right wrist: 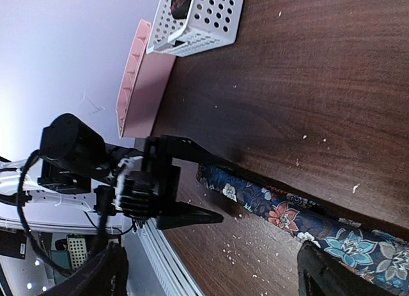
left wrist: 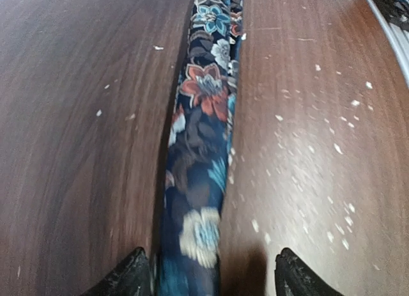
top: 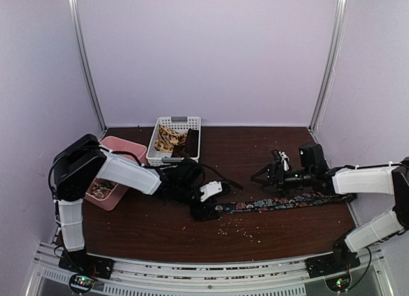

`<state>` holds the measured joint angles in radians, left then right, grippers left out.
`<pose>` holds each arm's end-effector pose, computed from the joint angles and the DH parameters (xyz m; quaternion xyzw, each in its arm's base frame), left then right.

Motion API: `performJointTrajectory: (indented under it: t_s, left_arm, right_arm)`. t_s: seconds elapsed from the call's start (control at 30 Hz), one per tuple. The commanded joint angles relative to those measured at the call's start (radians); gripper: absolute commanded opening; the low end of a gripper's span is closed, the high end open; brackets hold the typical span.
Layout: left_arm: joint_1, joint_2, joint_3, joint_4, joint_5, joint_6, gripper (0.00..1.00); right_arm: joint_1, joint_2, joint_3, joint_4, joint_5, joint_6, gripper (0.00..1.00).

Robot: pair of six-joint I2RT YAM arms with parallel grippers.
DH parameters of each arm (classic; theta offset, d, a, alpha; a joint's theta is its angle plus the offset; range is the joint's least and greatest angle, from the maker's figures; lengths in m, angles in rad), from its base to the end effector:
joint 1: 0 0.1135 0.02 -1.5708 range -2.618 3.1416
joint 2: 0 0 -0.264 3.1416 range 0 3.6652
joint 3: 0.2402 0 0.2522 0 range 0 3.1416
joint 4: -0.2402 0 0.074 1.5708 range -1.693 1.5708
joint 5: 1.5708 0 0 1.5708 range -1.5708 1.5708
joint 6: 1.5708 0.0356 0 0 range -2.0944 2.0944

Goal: Roll the ties
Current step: Smooth out the tie at the center of the board, then pick up the tie from the center of the board.

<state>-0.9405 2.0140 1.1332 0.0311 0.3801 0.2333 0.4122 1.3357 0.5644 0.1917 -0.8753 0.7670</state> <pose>0.2287 -0.3358 0.1208 0.5643 0.7282 -0.2858 0.2638 0.2245 0.1280 0.1895 -0.0578 0.8198 0.5494 0.1507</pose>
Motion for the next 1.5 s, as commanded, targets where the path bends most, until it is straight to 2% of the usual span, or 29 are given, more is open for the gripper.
performJointTrajectory:
  t_s: [0.0,0.17,0.23,0.37,0.57,0.7,0.97,1.2,1.47]
  left_arm:
    - [0.043,-0.180,-0.140,0.138,-0.032,-0.070,0.70]
    - [0.080,-0.274,-0.307,0.215,-0.072,-0.102,0.71]
    - [0.091,-0.295,-0.363,0.264,-0.071,-0.122,0.70]
    - [0.100,-0.305,-0.441,0.350,-0.078,-0.135,0.69]
    - [0.103,-0.266,-0.460,0.407,-0.080,-0.136,0.66]
    - [0.107,-0.236,-0.446,0.421,-0.064,-0.124,0.66]
    - [0.112,-0.184,-0.407,0.411,-0.036,-0.096,0.66]
    - [0.114,-0.132,-0.381,0.394,-0.003,-0.065,0.59]
    - [0.111,-0.148,-0.345,0.358,0.090,-0.040,0.36]
  right_arm:
    - [0.083,0.062,0.046,0.038,0.046,0.034,0.89]
    - [0.193,0.157,0.118,0.076,0.074,0.075,0.81]
    - [0.231,0.205,0.154,0.075,0.084,0.082,0.74]
    - [0.282,0.299,0.226,0.093,0.088,0.105,0.52]
    - [0.324,0.418,0.318,0.055,0.099,0.086,0.21]
    - [0.328,0.477,0.332,0.028,0.101,0.054,0.07]
    - [0.323,0.586,0.369,-0.030,0.120,-0.015,0.04]
    - [0.318,0.650,0.358,-0.046,0.136,-0.028,0.03]
    - [0.313,0.647,0.342,-0.032,0.136,-0.016,0.02]
